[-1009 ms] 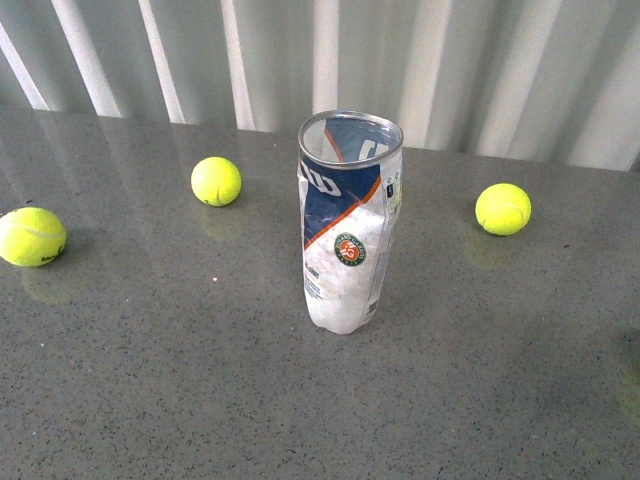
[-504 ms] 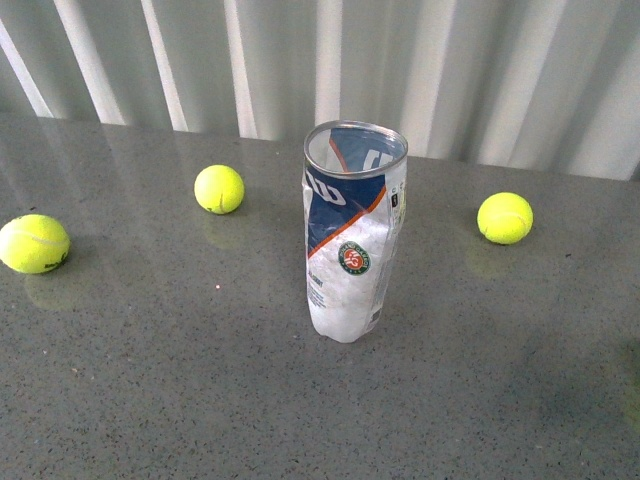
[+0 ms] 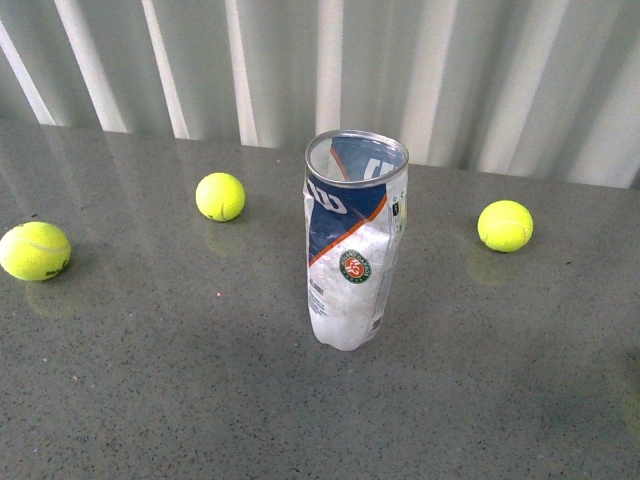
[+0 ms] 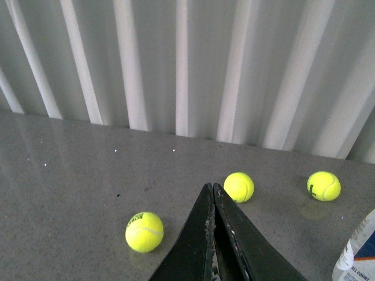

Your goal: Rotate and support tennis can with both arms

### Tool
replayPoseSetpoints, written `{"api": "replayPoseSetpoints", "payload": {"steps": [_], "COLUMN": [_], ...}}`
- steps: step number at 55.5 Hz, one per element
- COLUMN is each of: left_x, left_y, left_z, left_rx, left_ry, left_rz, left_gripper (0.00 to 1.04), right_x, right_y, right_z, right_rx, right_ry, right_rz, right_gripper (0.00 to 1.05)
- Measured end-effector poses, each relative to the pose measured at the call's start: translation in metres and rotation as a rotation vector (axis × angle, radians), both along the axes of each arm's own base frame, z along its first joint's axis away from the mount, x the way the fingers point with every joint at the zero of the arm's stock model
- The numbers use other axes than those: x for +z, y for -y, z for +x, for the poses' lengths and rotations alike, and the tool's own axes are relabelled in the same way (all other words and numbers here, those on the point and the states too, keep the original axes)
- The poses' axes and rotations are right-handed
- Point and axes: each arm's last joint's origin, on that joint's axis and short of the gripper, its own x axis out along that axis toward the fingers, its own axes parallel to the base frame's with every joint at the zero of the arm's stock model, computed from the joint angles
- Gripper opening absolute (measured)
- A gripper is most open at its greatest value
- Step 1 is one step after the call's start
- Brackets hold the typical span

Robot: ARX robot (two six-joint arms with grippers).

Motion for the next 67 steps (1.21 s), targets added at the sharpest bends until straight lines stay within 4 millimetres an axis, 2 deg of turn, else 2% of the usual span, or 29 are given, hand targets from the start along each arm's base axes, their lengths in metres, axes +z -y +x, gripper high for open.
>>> {"api": "replayPoseSetpoints", "payload": {"steps": [10, 29, 50, 67], "left_x": [-0.018, -0.043, -0.057, -0.055], "left_y": [0.011, 0.012, 0.012, 0.012], "left_z": [-0.013, -0.036, -0.051, -0.058], "left_rx": [-0.014, -0.012, -0.012, -0.012], "left_ry": [-0.003, 0.003, 0.008, 0.034], "left_rz": [-0.001, -0.003, -0.003, -0.003], "left_gripper": [0.04, 0.04, 0.04, 0.04], "right_x": [0.000, 0.000, 0.000, 0.000], "right_y": [0.000, 0.000, 0.000, 0.000], "right_z": [0.000, 0.000, 0.000, 0.000], "right_rx": [0.000, -0.001, -0.001, -0.001], "right_ry": [0.000, 0.000, 0.000, 0.000], "right_rz": [0.000, 0.000, 0.000, 0.000], "right_gripper": [0.97, 0.97, 0.97, 0.97]}}
